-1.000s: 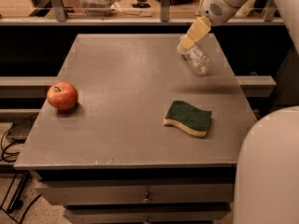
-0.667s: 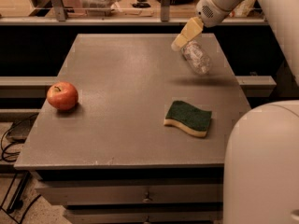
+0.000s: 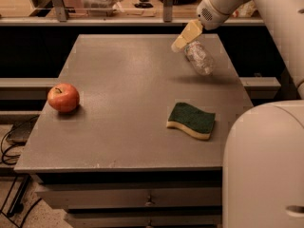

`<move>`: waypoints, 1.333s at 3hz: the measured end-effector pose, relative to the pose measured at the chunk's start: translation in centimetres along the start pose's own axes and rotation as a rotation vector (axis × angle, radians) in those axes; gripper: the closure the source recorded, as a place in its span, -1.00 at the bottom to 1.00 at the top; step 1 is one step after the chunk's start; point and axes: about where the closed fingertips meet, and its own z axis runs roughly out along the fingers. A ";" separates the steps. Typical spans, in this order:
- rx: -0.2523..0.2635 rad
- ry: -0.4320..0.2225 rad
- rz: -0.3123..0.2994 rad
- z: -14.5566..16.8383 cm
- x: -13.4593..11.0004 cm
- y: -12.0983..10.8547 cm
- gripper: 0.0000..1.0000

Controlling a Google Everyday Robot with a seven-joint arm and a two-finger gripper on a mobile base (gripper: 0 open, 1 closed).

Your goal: Place water bottle upright

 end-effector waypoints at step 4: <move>0.120 0.071 0.101 5.5 0.2 -3.3 -1.00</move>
Offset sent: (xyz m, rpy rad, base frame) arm 0.0447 -0.0068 -0.0211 -0.0845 -0.0490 -0.1745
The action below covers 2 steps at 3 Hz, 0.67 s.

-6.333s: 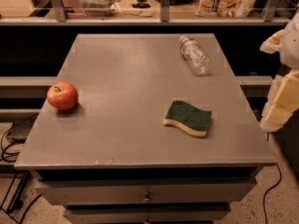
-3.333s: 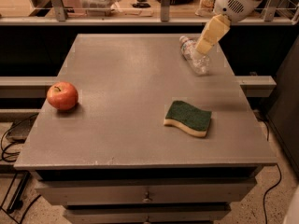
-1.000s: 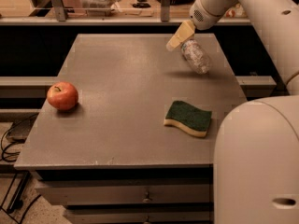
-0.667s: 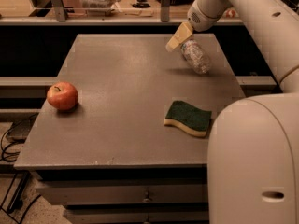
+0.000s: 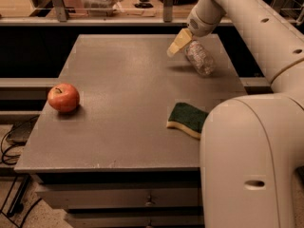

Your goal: Place water bottle upright

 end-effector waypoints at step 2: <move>-0.032 0.038 0.062 2.1 1.2 -0.6 -0.51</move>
Offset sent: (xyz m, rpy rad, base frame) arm 0.0146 -0.0180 -0.0184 0.0466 0.0822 -0.0721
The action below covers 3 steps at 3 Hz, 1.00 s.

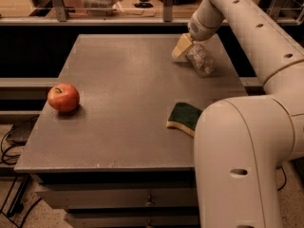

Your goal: Place water bottle upright

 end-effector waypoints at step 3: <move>-0.003 0.009 -0.040 -0.5 -0.8 0.9 0.88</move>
Offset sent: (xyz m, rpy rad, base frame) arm -0.0001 0.0066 0.0179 -0.0359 -0.0163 0.0242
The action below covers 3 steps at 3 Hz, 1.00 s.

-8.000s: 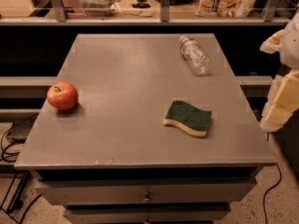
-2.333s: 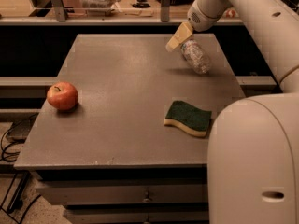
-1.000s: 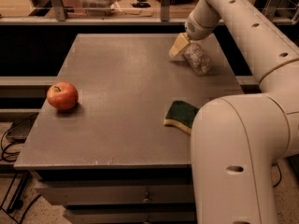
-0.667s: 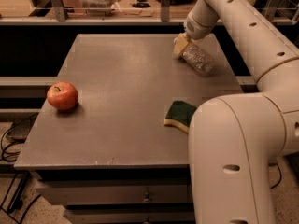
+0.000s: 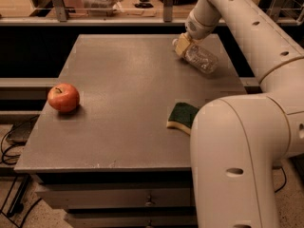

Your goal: Place water bottle upright

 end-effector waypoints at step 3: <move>-0.071 -0.254 -0.301 -8.2 -3.2 3.2 1.00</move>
Offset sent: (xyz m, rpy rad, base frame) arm -0.0497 0.0345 0.1096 0.0951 -0.2561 0.3907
